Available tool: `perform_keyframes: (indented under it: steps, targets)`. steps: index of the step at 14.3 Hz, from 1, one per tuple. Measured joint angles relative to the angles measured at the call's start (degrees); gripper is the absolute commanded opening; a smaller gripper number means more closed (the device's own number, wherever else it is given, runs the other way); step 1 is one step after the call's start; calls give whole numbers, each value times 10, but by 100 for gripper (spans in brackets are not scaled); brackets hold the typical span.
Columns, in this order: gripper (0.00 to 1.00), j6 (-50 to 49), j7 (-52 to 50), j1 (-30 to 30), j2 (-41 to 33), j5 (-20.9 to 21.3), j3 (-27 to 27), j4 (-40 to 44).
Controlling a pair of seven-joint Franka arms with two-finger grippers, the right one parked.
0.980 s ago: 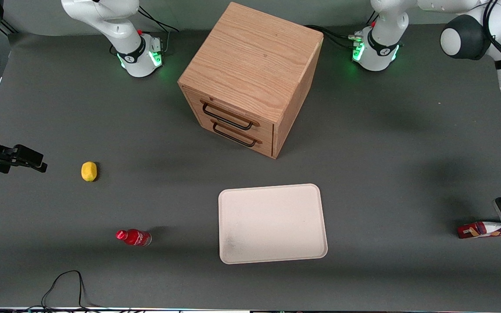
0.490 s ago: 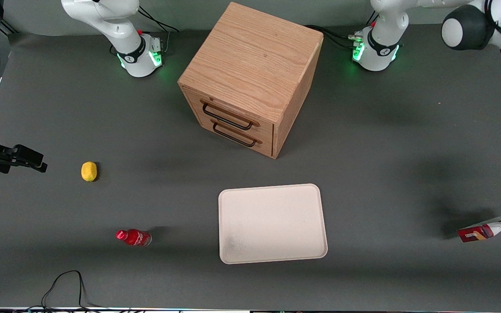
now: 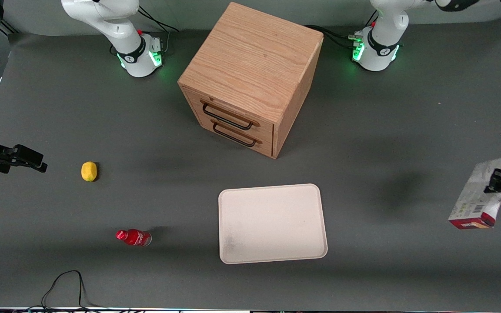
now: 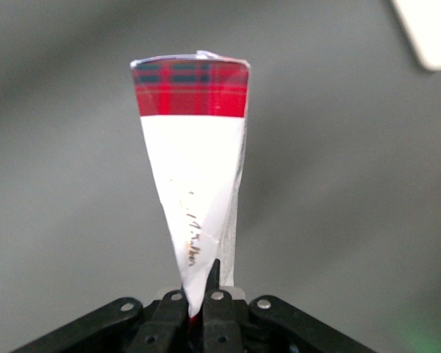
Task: Place red cookie box on tray
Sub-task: 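Lift the cookie box and carry it over the cream tray, then lower the cookie box onto the tray and open the left gripper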
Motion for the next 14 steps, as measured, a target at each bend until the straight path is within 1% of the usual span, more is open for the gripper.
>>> perform_keyframes:
  steps: [2,4,6,8,10,14]
  targets:
    - [0,-37,-145,-27,-10,0,-27,16]
    - [0,-37,-295,-48,-10,0,-83,22]
    - [0,-8,-442,-72,-1,0,-138,22]
    - [0,48,-554,-93,19,1,-179,22]
    - [0,107,-624,-120,51,6,-194,22]
    - [0,205,-695,-171,136,63,-196,23]
